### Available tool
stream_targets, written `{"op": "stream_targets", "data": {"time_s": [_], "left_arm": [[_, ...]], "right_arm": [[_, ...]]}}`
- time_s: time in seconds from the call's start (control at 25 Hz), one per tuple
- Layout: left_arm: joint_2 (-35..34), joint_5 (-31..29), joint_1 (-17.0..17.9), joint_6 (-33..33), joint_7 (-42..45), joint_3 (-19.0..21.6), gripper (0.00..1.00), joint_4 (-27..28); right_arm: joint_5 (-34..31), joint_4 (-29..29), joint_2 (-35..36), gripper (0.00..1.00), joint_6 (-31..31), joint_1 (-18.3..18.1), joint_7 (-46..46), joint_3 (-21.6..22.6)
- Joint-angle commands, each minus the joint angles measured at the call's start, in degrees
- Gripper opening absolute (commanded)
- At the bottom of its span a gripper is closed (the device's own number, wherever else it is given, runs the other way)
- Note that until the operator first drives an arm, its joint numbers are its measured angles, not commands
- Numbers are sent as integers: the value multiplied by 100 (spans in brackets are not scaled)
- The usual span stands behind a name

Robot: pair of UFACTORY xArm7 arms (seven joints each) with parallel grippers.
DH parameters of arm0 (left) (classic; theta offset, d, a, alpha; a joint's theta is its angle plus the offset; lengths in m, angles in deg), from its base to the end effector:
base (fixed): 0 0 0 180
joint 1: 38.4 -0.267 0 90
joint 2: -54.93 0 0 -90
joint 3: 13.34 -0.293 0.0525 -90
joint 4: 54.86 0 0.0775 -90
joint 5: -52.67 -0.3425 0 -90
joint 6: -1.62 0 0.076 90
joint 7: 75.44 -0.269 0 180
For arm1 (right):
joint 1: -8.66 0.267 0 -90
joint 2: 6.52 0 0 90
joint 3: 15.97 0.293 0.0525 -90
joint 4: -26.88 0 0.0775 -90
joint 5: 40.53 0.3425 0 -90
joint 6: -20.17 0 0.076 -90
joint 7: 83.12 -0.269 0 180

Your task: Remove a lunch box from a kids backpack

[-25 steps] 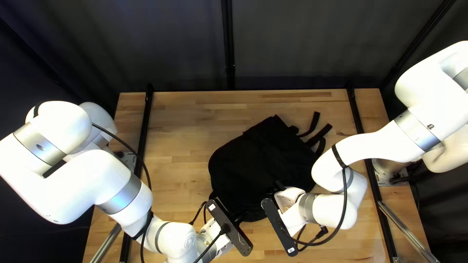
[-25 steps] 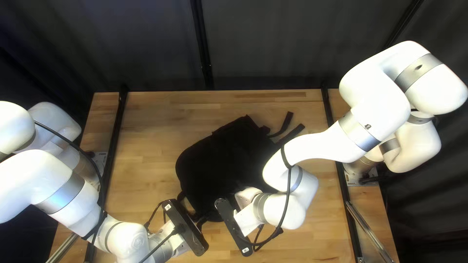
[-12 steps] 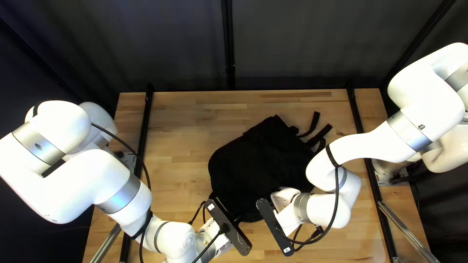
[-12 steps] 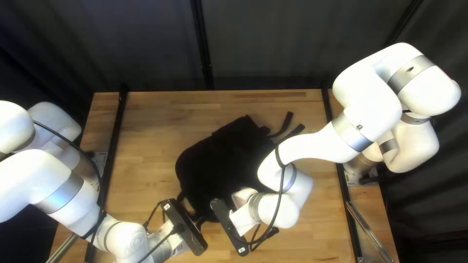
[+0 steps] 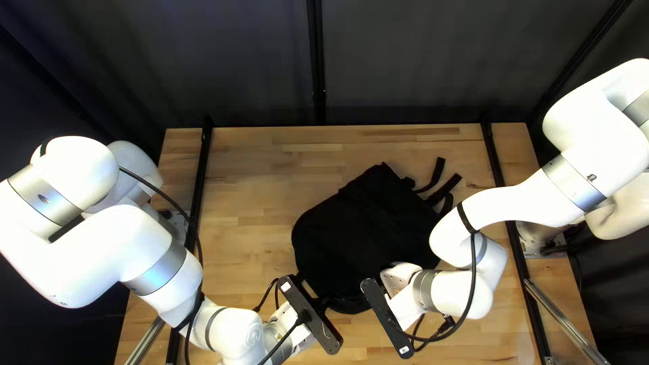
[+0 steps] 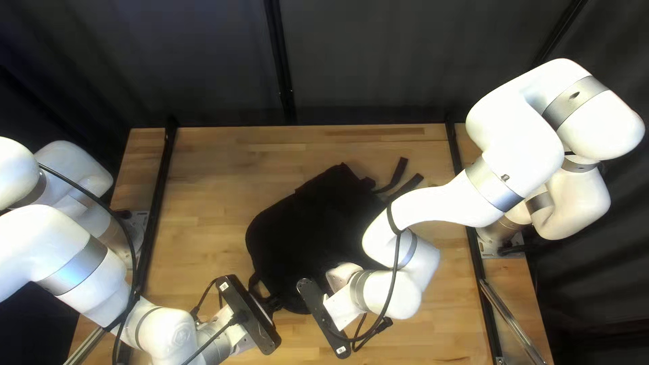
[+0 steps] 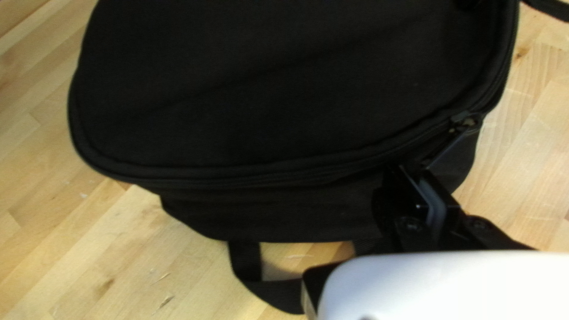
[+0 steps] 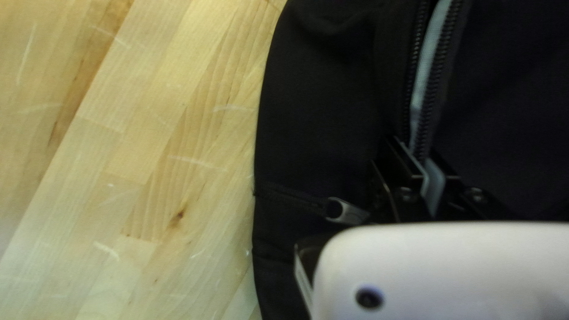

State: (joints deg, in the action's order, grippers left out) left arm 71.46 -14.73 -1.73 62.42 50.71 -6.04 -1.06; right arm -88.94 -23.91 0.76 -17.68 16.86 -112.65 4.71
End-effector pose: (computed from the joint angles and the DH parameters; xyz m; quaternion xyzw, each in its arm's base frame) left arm 0.4563 -0.1915 0.0986 -0.8597 -0.2665 -0.3886 0.1974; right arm 0.4820 0.1820 0.1208 0.9187 0.3022 0.1694 0.1896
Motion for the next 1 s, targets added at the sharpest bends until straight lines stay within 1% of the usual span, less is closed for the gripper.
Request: {"op": "stream_targets", "data": {"time_s": [0.04,0.2,0.36,0.68,1.0], "left_arm": [[-17,6,-11,-1,-23,-6,0,-23],[-80,36,-55,-49,-64,-23,0,-121],[-114,199,-137,-146,-161,-37,0,-143],[-393,404,-116,-25,-246,14,0,-394],[-521,462,-127,18,-273,12,0,-576]], "right_arm": [[75,14,-40,0,-27,8,56,24],[125,17,-38,0,-36,17,101,45],[151,42,-47,0,-30,22,112,56],[232,161,-136,0,-26,36,109,88],[267,250,-194,0,-23,59,90,117]]}}
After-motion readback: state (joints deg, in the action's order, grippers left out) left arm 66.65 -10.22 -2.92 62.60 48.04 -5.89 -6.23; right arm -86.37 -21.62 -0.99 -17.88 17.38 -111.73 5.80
